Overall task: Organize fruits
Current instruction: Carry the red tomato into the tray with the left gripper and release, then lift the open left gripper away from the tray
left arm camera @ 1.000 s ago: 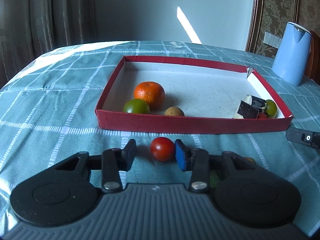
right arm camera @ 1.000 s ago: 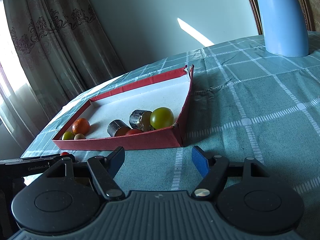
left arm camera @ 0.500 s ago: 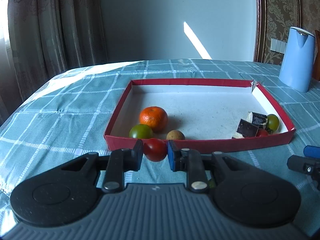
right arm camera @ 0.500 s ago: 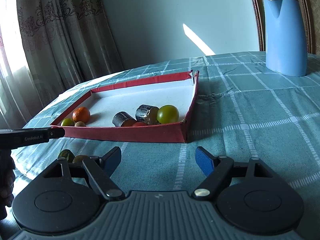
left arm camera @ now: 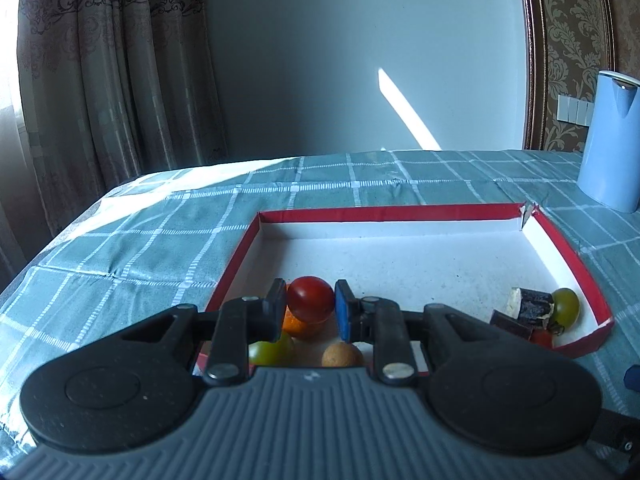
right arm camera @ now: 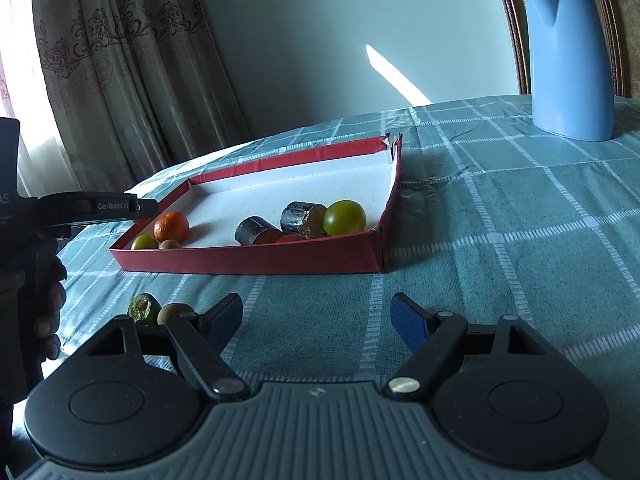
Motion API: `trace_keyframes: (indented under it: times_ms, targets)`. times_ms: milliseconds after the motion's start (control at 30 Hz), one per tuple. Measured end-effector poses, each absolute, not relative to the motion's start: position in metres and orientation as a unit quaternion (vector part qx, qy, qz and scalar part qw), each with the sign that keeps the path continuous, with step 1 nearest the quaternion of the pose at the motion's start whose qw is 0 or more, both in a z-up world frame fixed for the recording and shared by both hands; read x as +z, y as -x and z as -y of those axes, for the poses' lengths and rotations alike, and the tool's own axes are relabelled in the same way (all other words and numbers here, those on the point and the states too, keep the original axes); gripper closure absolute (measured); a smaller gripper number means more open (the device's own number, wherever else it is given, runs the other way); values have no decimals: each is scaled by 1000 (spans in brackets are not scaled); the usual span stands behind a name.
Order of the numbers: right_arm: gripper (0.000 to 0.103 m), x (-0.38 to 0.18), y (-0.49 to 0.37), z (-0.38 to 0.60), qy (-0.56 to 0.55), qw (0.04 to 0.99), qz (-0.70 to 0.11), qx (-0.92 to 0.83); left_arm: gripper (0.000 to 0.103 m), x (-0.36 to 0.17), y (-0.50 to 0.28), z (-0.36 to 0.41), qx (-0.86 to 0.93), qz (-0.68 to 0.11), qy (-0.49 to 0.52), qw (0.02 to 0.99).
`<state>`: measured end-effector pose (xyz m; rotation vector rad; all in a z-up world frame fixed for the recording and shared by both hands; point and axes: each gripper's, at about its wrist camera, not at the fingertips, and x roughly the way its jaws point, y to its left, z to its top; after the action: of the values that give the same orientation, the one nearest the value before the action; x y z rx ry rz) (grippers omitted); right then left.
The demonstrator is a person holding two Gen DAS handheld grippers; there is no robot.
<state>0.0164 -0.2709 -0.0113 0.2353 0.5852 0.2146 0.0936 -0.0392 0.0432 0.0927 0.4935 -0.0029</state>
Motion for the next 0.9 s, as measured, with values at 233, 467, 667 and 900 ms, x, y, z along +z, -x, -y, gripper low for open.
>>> trace_keyframes:
  times_ms: [233, 467, 667, 900]
  targets:
    - [22, -14, -19, 277, -141, 939, -292, 113, 79, 33, -115, 41, 5, -256, -42, 966]
    - [22, -14, -20, 278, -147, 937, -293, 117, 79, 27, -120, 39, 2, -247, -47, 968]
    - [22, -14, -20, 278, -149, 937, -293, 118, 77, 20, -119, 47, 2, -242, -72, 968]
    - [22, -14, -20, 278, -150, 937, -293, 118, 77, 17, -118, 49, 4, -236, -78, 969]
